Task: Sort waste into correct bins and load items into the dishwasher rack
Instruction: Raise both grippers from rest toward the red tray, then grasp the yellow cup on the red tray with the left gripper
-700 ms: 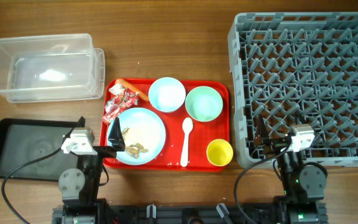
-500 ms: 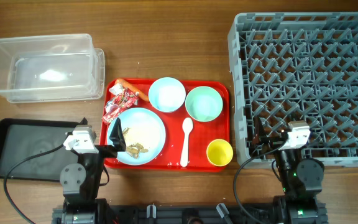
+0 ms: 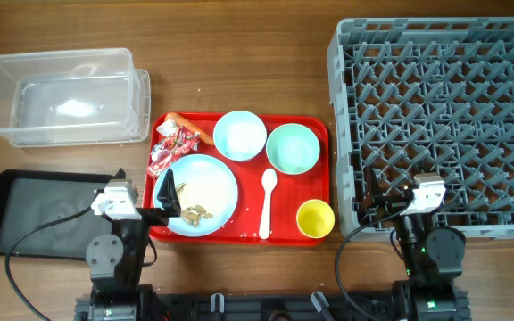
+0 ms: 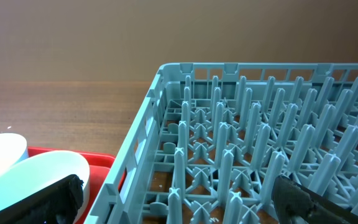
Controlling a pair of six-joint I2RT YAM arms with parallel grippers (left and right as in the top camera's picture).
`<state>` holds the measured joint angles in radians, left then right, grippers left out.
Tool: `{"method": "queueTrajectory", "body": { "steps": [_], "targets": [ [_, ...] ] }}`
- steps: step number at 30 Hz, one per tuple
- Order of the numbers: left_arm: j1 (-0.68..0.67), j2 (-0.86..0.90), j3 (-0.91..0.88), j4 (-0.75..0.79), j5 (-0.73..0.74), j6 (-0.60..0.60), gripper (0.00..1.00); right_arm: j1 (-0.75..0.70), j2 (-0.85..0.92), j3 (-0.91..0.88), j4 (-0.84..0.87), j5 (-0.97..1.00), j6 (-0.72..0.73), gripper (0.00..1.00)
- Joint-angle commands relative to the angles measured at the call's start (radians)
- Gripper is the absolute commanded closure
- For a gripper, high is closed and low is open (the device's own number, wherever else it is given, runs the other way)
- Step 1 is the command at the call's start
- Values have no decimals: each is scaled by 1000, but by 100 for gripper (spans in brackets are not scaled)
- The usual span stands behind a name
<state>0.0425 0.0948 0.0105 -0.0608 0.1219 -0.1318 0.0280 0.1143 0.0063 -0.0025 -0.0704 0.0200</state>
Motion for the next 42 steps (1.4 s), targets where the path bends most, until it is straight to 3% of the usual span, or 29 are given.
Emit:
{"method": "queueTrajectory", "body": {
  "steps": [1, 12, 15, 18, 21, 24, 27, 29, 33, 36, 40, 41, 42],
  "targets": [
    [6, 0, -5, -4, 8, 20, 0, -3, 0, -1, 5, -5, -18, 0],
    [6, 0, -5, -4, 8, 20, 0, -3, 0, -1, 5, -5, -18, 0],
    [6, 0, -5, 42, -114, 24, 0, -3, 0, -1, 5, -5, -18, 0],
    [6, 0, -5, 47, -135, 24, 0, -3, 0, -1, 21, -14, -16, 0],
    [6, 0, -5, 50, 4, -11, 0, -3, 0, -1, 10, -61, -13, 0],
    [6, 0, -5, 110, 255, -11, 0, -3, 1, -1, 67, -158, 126, 0],
    [6, 0, 13, 261, 312, -66, 0, -3, 1, 31, 160, -205, 232, 0],
    [6, 13, 88, 278, 306, -89, 0, -3, 1, 113, 161, -204, 244, 0],
    [6, 175, 368, 90, 304, -89, 0, -3, 82, 338, 7, -200, 188, 0],
    [5, 392, 642, -122, 317, -89, 0, -3, 236, 571, -276, -200, 189, 0],
    [5, 762, 1114, -521, 446, -89, 0, -3, 550, 970, -705, -217, 190, 0],
    [5, 879, 1250, -644, 480, -89, 0, -3, 635, 1076, -781, -269, 190, 0],
    [5, 906, 1272, -661, 480, -90, 0, -3, 663, 1104, -793, -305, 190, 0]
  ]
}}
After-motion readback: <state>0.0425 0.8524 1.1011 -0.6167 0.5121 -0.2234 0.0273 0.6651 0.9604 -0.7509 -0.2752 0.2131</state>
